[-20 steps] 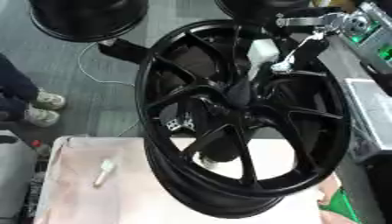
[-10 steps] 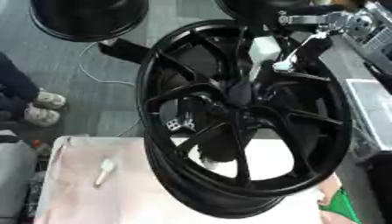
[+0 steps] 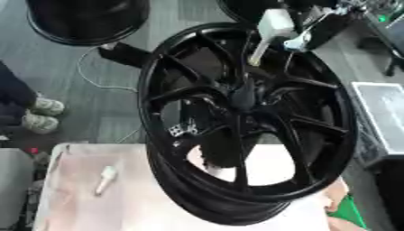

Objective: Pull the pin out of the wheel hub.

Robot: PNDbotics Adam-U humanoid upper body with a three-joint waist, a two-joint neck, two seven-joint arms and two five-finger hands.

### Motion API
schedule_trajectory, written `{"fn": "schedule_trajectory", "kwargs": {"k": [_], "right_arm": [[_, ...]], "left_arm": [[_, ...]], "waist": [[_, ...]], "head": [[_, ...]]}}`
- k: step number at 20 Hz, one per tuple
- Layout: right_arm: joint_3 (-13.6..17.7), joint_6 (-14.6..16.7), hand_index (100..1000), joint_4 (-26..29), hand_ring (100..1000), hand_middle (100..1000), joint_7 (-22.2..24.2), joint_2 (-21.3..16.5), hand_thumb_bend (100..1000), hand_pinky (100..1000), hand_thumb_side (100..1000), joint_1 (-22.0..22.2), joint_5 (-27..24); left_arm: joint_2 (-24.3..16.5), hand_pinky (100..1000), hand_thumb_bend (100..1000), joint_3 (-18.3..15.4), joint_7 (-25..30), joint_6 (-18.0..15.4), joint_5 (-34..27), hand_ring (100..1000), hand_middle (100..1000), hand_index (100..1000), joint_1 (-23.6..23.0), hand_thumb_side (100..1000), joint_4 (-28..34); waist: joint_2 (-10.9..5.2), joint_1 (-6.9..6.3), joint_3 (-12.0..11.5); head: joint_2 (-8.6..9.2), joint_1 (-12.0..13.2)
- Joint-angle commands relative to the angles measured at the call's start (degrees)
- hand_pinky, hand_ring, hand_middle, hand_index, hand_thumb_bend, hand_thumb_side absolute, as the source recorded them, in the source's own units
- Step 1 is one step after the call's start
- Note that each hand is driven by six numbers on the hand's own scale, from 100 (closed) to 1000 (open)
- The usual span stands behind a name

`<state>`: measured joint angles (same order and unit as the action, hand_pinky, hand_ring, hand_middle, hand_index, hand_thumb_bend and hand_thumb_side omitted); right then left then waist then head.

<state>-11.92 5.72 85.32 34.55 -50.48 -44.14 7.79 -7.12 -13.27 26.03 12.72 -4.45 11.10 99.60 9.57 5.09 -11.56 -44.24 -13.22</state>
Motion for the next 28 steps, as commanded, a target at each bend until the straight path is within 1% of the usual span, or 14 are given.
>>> {"fn": "schedule_trajectory", "kwargs": {"k": [1, 4, 7, 11, 13, 15, 17, 20, 23, 25, 26, 27, 28], "right_arm": [[3.6, -0.1, 556, 0.1, 334, 492, -2.3, -3.9, 100, 379, 187, -1.8, -1.3], [7.4, 0.2, 555, 0.2, 334, 492, -5.0, -6.2, 100, 375, 167, -0.9, -2.9], [11.6, -0.2, 556, -0.4, 332, 492, -7.6, -9.2, 100, 368, 171, 1.7, -5.0], [17.2, -1.8, 554, -4.5, 329, 490, -11.1, -12.5, 103, 360, 174, 5.9, -8.1], [20.0, -2.8, 555, -7.2, 328, 491, -12.8, -13.2, 116, 359, 173, 8.2, -9.8], [23.0, -4.4, 557, -10.2, 328, 493, -14.6, -13.2, 120, 358, 167, 11.1, -11.6], [25.8, -6.2, 561, -13.0, 329, 497, -16.4, -12.0, 121, 353, 163, 13.9, -12.5], [30.1, -8.8, 569, -17.3, 337, 504, -19.0, -9.3, 117, 348, 152, 18.2, -11.5], [34.3, -11.4, 584, -21.5, 347, 518, -21.6, -5.3, 113, 346, 144, 22.4, -9.7], [37.2, -13.1, 613, -24.3, 359, 541, -23.3, -2.5, 115, 352, 150, 25.2, -8.3], [38.6, -14.0, 658, -25.8, 371, 588, -24.2, -1.1, 127, 359, 162, 26.7, -7.5], [40.1, -14.9, 671, -27.3, 375, 603, -25.2, 0.5, 131, 362, 166, 28.2, -6.6], [41.3, -15.9, 786, -28.8, 412, 743, -26.1, 2.0, 172, 388, 227, 29.7, -5.7]], "left_arm": [[-1.4, 623, 165, -0.4, -0.1, 0.1, -0.1, 686, 666, 778, 0.0, 1000, 0.6], [-1.6, 623, 167, -0.7, -0.3, 0.2, -0.2, 686, 667, 778, -0.7, 1000, 0.5], [-1.7, 623, 166, -1.2, -0.6, 0.2, -0.3, 687, 667, 778, -1.3, 1000, 0.4], [-1.5, 623, 165, -1.9, -1.3, 0.1, -0.5, 688, 667, 778, -1.8, 1000, 0.4], [-1.4, 623, 162, -2.3, -1.7, 0.1, -0.6, 688, 667, 778, -2.1, 1000, 0.3], [-1.4, 623, 161, -2.8, -2.3, 0.0, -0.7, 689, 667, 778, -2.4, 1000, 0.3], [-1.3, 623, 160, -3.4, -2.8, -0.1, -0.8, 689, 668, 778, -2.7, 1000, 0.3], [-1.2, 624, 157, -3.7, -3.2, -0.2, -0.9, 690, 668, 778, -2.6, 1000, 0.3], [-1.2, 624, 155, -3.8, -3.4, -0.3, -1.0, 690, 667, 778, -2.4, 1000, 0.4], [-1.1, 624, 154, -3.6, -3.3, -0.4, -1.1, 690, 668, 778, -2.1, 1000, 0.5], [-1.0, 624, 153, -3.5, -3.1, -0.4, -1.2, 690, 667, 778, -1.9, 1000, 0.5], [-0.9, 624, 153, -3.3, -3.0, -0.4, -1.3, 691, 668, 778, -1.8, 1000, 0.5], [-0.8, 624, 151, -3.1, -2.8, -0.5, -1.3, 691, 668, 778, -1.7, 1000, 0.5]], "waist": [[-1.56, -0.19, 0.5], [-2.34, -0.24, 1.5], [-2.93, -0.45, 3.1], [-3.4, -1.18, 5.8], [-3.56, -1.73, 7.4], [-3.67, -2.21, 9.1], [-3.66, -2.57, 10.9], [-3.36, -3.06, 12.8], [-2.96, -3.37, 13.3], [-2.65, -3.56, 12.9], [-2.45, -3.72, 12.5], [-2.32, -3.83, 12.1], [-2.22, -3.96, 11.6]], "head": [[0.13, 0.4], [0.13, 0.6], [0.13, 0.8], [0.13, 1.5], [0.13, 2.2], [0.13, 2.7], [0.13, 3.2], [0.13, 3.3], [0.13, 2.7], [0.13, 1.9], [0.13, 1.4], [0.13, 0.9], [0.13, 0.3]]}}
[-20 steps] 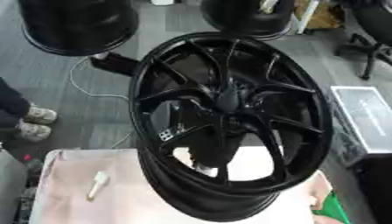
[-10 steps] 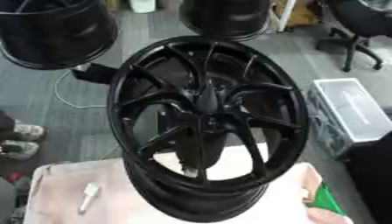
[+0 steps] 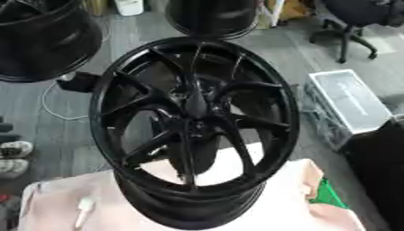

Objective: Pull the pin out of the wheel hub.

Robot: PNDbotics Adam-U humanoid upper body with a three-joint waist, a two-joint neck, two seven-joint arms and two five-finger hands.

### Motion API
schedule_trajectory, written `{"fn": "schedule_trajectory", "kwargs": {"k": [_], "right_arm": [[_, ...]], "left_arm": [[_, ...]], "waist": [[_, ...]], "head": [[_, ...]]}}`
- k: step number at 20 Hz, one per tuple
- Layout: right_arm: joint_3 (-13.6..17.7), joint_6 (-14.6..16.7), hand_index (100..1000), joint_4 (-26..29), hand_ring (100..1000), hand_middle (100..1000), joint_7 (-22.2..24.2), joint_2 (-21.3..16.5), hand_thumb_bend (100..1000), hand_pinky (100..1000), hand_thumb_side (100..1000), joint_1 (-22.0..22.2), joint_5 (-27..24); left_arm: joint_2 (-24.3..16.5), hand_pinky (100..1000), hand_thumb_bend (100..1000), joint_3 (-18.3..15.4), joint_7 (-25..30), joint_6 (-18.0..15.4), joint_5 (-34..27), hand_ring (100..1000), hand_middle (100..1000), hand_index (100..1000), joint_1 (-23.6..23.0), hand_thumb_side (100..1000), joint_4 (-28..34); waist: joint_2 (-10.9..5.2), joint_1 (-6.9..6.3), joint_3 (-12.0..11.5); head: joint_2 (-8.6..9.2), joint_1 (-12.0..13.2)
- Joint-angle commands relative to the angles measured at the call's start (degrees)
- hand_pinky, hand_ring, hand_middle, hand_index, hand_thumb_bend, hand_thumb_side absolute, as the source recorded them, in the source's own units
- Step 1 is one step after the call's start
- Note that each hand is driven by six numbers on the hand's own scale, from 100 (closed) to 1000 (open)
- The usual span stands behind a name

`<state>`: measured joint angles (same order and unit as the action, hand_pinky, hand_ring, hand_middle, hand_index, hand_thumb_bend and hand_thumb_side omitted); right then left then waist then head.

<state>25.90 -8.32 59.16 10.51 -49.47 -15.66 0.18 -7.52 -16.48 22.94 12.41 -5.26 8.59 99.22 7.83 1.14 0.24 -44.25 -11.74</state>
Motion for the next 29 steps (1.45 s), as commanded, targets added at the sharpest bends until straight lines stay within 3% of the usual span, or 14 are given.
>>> {"fn": "schedule_trajectory", "kwargs": {"k": [1, 3, 4, 6, 8, 12, 19, 22, 23, 25, 29], "right_arm": [[3.8, -2.8, 832, -4.2, 425, 790, -3.0, 2.5, 209, 399, 281, 2.7, 2.5], [2.7, -4.6, 883, -7.1, 442, 844, -4.8, 5.4, 282, 417, 371, 5.7, 1.9], [1.8, -5.5, 911, -8.6, 448, 884, -5.7, 6.8, 360, 426, 458, 7.2, 1.2], [-0.2, -7.4, 928, -11.7, 451, 904, -7.6, 8.9, 393, 431, 502, 10.2, -0.5], [-1.9, -9.3, 929, -14.8, 445, 904, -9.6, 9.8, 399, 427, 514, 12.5, -2.4], [-5.6, -12.8, 924, -21.2, 444, 896, -13.5, 10.6, 398, 431, 520, 10.8, -6.3], [-10.8, -7.6, 906, -30.4, 450, 876, -20.3, 11.0, 352, 429, 501, 7.3, -13.1], [-11.3, -4.7, 899, -28.4, 453, 866, -23.2, 11.9, 337, 429, 494, 7.7, -16.1], [-11.4, -3.8, 879, -28.2, 464, 837, -24.1, 12.1, 273, 428, 465, 7.7, -17.0], [-10.4, -2.0, 872, -26.3, 464, 823, -25.9, 12.7, 254, 426, 454, 6.1, -18.5], [-8.8, 1.7, 861, -20.5, 465, 810, -29.7, 15.5, 227, 427, 451, 3.6, -17.8]], "left_arm": [[-0.3, 624, 151, 0.2, 0.5, -0.2, -0.5, 691, 668, 778, 0.9, 1000, 0.8], [-0.2, 625, 151, 0.6, 0.8, -0.2, -0.6, 691, 668, 778, 1.0, 1000, 0.8], [-0.1, 625, 151, 0.7, 1.0, -0.2, -0.6, 691, 668, 778, 1.0, 1000, 0.8], [0.1, 625, 151, 1.1, 1.4, -0.1, -0.5, 691, 668, 778, 0.9, 1000, 0.7], [0.3, 625, 151, 1.6, 1.9, -0.1, -0.5, 691, 668, 778, 0.8, 1000, 0.6], [0.4, 625, 151, 1.8, 2.3, 0.0, -0.4, 692, 668, 778, 0.7, 1000, 0.5], [0.6, 626, 152, 1.9, 2.5, 0.2, -0.4, 691, 669, 778, 0.5, 1000, 0.5], [0.6, 626, 152, 1.9, 2.5, 0.3, -0.4, 691, 669, 778, 0.5, 1000, 0.5], [0.6, 627, 151, 1.9, 2.6, 0.4, -0.4, 691, 669, 778, 0.5, 1000, 0.5], [0.7, 627, 151, 2.0, 2.7, 0.4, -0.3, 692, 669, 778, 0.3, 1000, 0.5], [1.1, 627, 148, 2.0, 2.8, 0.4, -0.4, 691, 666, 777, 0.2, 1000, 0.5]], "waist": [[-0.43, -0.12, -0.7], [-0.43, -0.21, -1.5], [-0.48, -0.21, -1.9], [-0.7, -0.18, -2.7], [-0.99, -0.14, -3.4], [-1.3, -0.01, -4.1], [-1.48, 0.27, -4.8], [-1.47, 0.37, -4.7], [-1.53, 0.39, -4.7], [-1.56, 0.36, -4.5], [-1.43, 0.02, -4.2]], "head": [[0.13, -1.7], [0.13, -2.7], [0.13, -3.2], [0.13, -4.2], [0.13, -5.0], [0.13, -5.5], [0.13, -5.7], [0.13, -5.6], [0.13, -5.6], [0.13, -5.2], [0.13, -4.6]]}}
